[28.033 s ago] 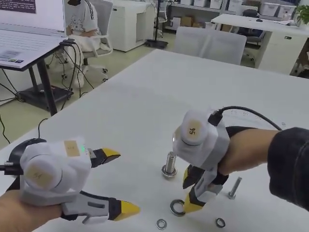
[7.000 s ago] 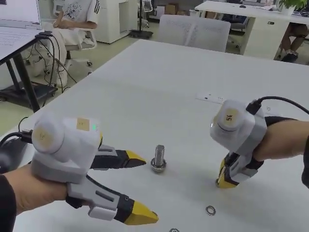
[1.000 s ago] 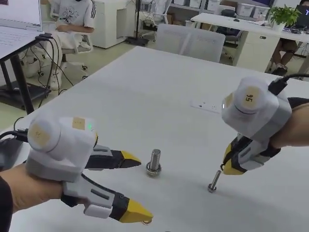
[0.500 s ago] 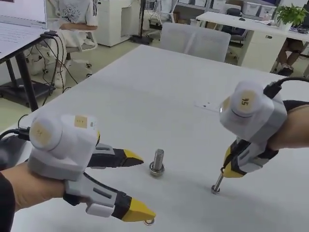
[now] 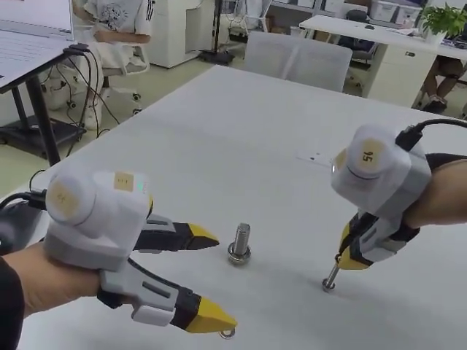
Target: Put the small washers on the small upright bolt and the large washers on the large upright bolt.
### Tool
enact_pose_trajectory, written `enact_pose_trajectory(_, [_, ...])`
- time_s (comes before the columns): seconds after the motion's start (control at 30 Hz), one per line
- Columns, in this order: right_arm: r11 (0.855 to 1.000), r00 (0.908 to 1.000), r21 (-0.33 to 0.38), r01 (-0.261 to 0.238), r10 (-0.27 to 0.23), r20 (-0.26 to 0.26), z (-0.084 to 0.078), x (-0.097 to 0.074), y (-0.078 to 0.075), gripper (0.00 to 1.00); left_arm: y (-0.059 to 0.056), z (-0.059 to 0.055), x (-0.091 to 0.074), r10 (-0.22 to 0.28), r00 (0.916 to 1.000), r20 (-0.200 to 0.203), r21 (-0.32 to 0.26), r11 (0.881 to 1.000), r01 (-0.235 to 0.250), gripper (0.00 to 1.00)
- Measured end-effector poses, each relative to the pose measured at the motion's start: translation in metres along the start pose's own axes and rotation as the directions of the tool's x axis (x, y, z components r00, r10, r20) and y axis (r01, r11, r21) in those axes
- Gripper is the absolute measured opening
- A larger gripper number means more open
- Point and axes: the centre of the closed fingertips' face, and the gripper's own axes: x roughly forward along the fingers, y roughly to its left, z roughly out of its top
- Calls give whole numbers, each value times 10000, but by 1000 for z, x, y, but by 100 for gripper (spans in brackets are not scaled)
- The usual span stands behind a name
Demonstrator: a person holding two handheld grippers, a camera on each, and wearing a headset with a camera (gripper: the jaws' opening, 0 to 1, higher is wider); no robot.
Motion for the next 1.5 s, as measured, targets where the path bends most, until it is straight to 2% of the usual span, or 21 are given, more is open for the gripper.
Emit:
enact_pose_trajectory(0.37, [9999, 9999, 47, -116, 116, -31, 0, 9, 1, 14, -2, -3, 0, -60, 10000, -70, -29, 10000, 60, 68])
enact_pose_trajectory(0.97, [9984, 9987, 270, -503, 504, -24, -5, 42, 3, 14, -1, -7, 0, -81, 9998, -208, -71, 9999, 79, 67])
enact_pose_trajectory(1.5, [9979, 9983, 296, -572, 574, -79, -8, 52, 6, 15, -3, -6, 0, -126, 9997, -208, -127, 9998, 124, 66])
